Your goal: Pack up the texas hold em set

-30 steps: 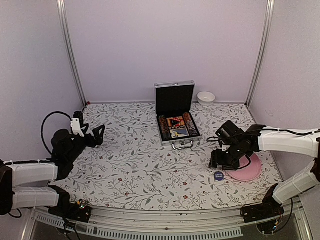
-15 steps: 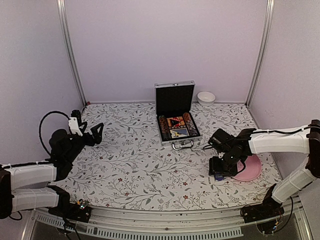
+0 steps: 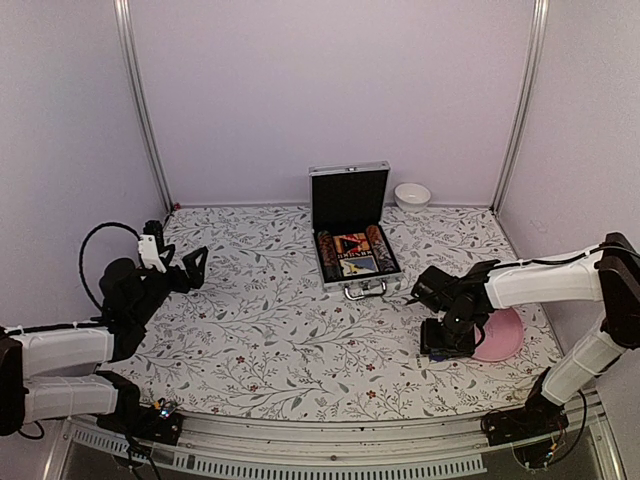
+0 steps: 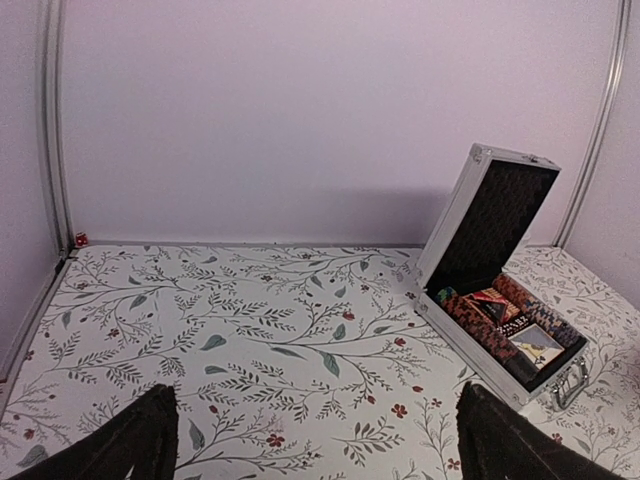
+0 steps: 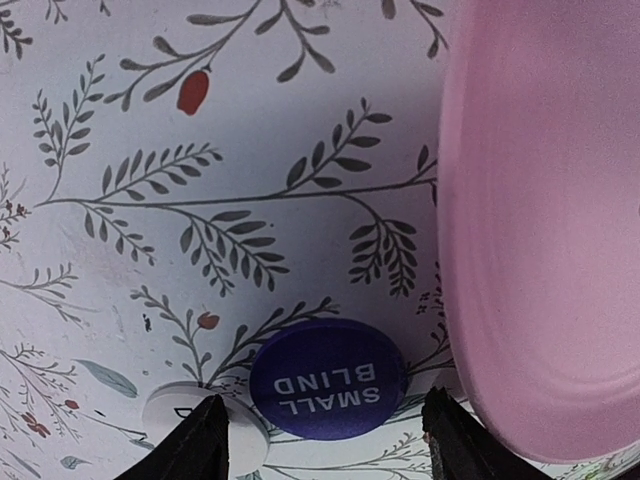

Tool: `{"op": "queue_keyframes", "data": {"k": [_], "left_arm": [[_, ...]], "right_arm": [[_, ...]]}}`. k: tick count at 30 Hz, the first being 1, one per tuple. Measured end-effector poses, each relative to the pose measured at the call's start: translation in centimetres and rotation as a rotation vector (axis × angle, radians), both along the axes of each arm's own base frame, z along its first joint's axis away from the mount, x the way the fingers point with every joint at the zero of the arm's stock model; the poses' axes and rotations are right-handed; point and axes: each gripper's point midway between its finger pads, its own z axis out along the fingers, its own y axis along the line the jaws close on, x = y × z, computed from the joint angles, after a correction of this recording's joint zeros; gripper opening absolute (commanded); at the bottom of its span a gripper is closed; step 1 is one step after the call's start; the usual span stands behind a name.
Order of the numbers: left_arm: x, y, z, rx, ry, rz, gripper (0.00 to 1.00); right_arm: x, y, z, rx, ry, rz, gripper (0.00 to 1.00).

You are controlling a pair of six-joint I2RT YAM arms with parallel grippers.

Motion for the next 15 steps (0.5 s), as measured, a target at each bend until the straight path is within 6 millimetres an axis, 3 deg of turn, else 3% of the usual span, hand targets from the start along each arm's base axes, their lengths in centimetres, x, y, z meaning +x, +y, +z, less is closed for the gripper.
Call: {"op": "queue_keyframes", "data": {"k": [15], "left_arm": [[0.05, -0.10, -0.29, 0.003, 0.009, -0.005, 0.97]], "right_arm": [[0.62, -0.25, -0.24, 0.017, -0.017, -0.073, 0.62]]}}
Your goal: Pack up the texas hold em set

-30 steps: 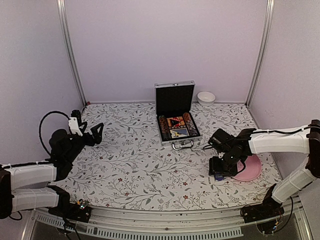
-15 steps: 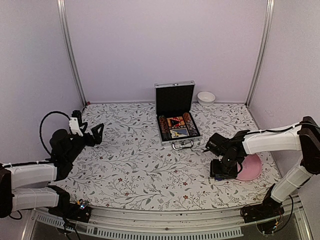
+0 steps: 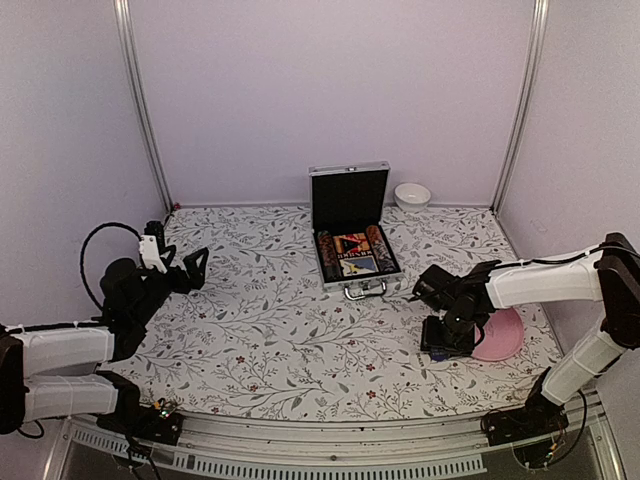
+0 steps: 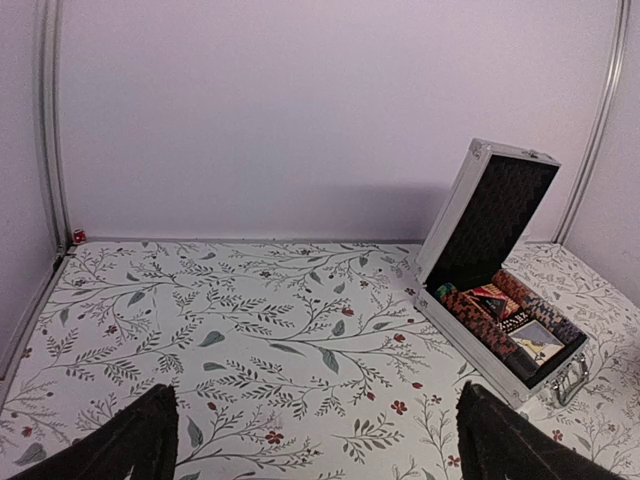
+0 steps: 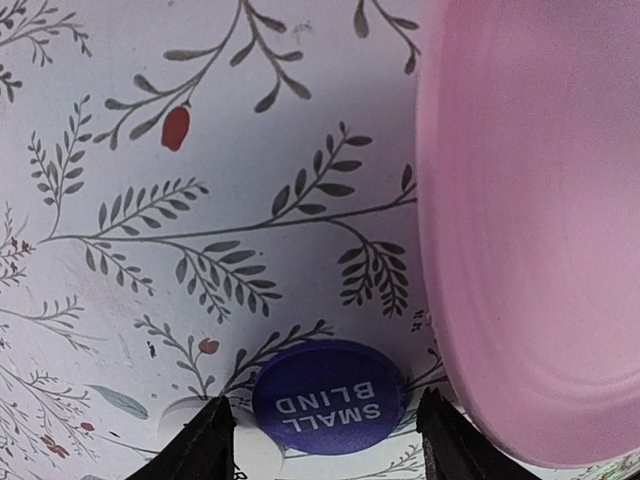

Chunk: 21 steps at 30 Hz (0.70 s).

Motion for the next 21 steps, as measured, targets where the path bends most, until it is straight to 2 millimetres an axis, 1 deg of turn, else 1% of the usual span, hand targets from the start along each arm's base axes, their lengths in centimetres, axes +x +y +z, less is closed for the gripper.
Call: {"op": "queue_keyframes", "data": {"k": [4, 10, 21], "left_arm": [[0.03, -0.04, -0.15, 0.001, 0.004, -0.002, 0.97], [0.05, -0.08, -0.25, 0.002, 0.007, -0.003, 0.97], [0.10, -0.18, -0.58, 0.005, 0.017, -0.008, 0.97]], "right_arm": [[0.51, -0.05, -0.06, 0.014, -0.011, -0.018, 0.61], [0.70, -0.01, -0.14, 0.024, -0.019, -0.023, 0.59], [1.02, -0.53, -0.04, 0.044, -0.032, -0.055, 0.61]]}}
